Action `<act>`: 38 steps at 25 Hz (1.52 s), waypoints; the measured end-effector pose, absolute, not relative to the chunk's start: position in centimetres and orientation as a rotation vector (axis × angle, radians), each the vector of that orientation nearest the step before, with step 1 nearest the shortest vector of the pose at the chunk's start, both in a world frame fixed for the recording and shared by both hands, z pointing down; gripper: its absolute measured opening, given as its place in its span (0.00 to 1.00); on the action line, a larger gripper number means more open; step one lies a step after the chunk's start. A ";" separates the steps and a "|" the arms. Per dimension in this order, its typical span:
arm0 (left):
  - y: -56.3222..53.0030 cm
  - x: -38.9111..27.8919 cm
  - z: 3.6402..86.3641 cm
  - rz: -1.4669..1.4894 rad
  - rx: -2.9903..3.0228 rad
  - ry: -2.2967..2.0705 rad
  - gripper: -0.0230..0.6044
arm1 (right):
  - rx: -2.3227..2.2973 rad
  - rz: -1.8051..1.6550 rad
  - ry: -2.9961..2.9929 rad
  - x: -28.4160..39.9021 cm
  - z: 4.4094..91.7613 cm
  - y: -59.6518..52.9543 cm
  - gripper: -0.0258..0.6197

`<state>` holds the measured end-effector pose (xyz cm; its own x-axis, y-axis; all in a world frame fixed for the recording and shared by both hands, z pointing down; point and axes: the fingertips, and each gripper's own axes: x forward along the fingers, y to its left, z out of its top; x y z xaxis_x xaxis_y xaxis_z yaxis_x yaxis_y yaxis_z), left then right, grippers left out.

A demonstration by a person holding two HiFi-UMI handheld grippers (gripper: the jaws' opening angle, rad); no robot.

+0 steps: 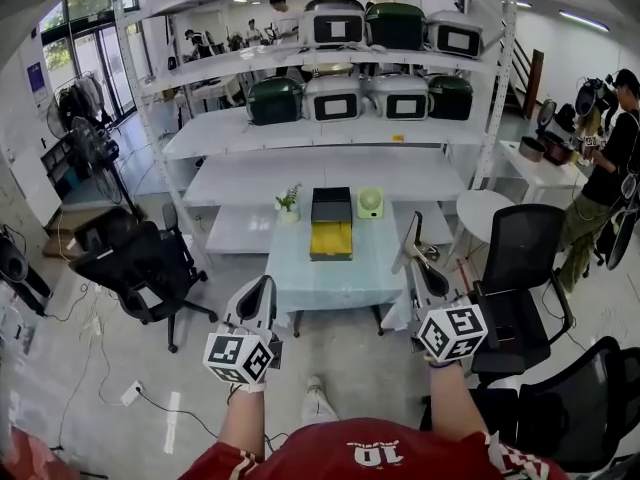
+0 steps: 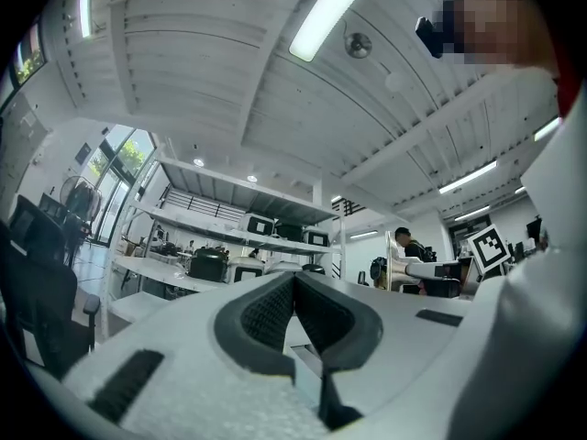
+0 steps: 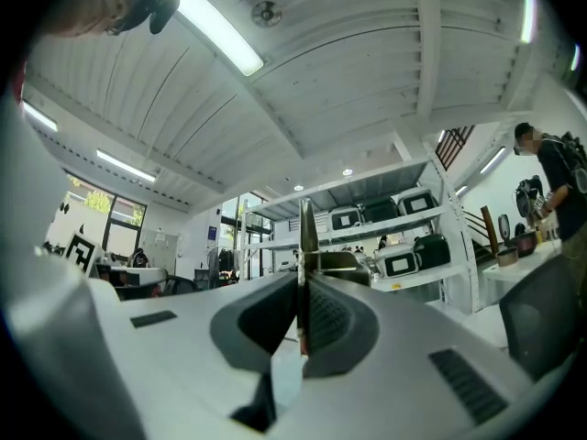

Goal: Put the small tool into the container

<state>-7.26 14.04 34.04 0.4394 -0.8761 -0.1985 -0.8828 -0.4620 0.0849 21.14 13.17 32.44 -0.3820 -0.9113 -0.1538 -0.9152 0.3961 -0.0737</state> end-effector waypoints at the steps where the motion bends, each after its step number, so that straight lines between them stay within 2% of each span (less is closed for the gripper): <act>1: 13.5 -7.4 34.1 0.320 -2.628 1.620 0.03 | -1.642 0.032 2.478 21.2 32.4 12.7 0.05; 12: 6.5 -8.9 35.1 0.306 -2.649 1.614 0.03 | -1.661 0.032 2.533 18.8 32.9 5.4 0.05; 25: -6.6 -12.1 33.4 0.315 -2.701 1.580 0.04 | -1.683 -0.008 2.525 15.0 31.9 -6.9 0.05; 38: -14.1 -14.9 32.9 0.342 -2.761 1.501 0.04 | -1.763 -0.006 2.473 12.9 31.2 -13.0 0.05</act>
<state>-14.85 -14.13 32.87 0.5256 -0.8315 -0.1801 -0.8273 -0.5488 0.1197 12.92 -12.98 31.19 -0.3225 -0.9430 -0.0825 -0.9426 0.3280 -0.0634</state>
